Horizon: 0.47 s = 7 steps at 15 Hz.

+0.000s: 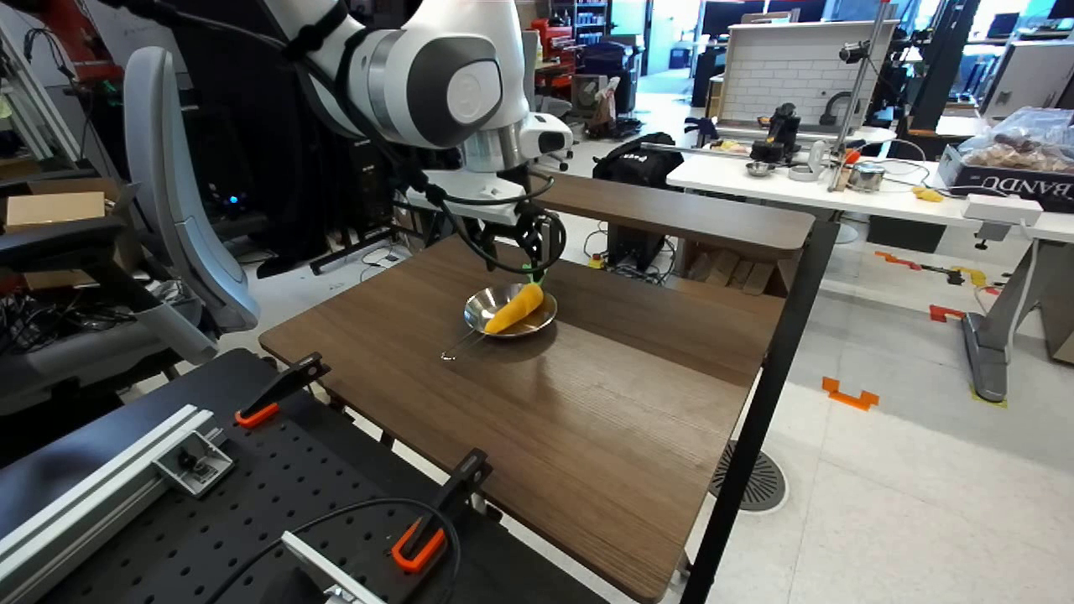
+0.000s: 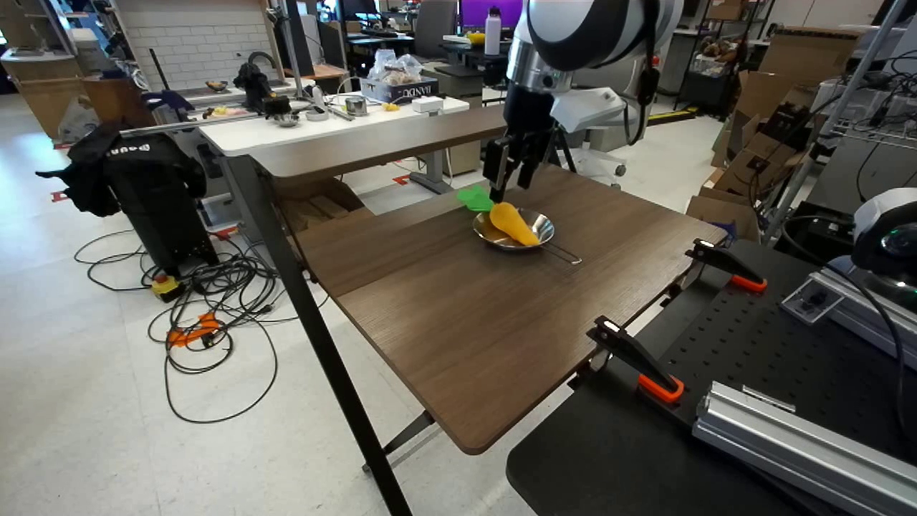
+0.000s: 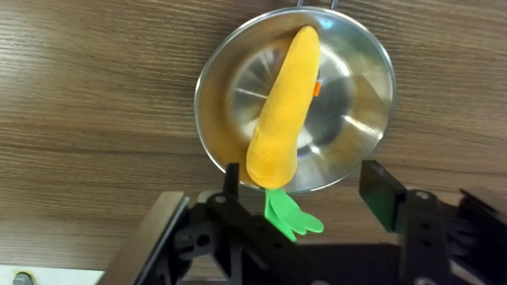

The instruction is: Put the carrot plushie on the pan

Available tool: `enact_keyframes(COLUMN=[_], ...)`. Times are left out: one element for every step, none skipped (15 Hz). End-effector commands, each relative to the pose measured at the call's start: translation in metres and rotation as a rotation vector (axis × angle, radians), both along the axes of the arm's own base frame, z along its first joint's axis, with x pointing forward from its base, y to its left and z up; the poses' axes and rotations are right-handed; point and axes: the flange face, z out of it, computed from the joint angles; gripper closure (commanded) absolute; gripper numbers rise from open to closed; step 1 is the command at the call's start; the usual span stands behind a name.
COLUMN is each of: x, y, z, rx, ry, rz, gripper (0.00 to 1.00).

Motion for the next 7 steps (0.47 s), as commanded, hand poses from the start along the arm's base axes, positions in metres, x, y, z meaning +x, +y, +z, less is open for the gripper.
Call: enact_keyframes(x=[-0.017, -0.019, -0.023, -0.026, -0.029, -0.033, -0.037], y=[0.004, 0.004, 0.005, 0.005, 0.006, 0.007, 0.007], z=[0.035, 0.042, 0.05, 0.058, 0.066, 0.073, 0.08], rx=[0.006, 0.006, 0.006, 0.007, 0.007, 0.009, 0.01], ry=[-0.006, -0.014, -0.026, -0.034, -0.044, -0.049, -0.055], rz=[-0.001, -0.001, -0.002, 0.001, -0.002, -0.006, -0.013], gripper=[0.0, 0.0, 0.0, 0.0, 0.0, 0.0, 0.0])
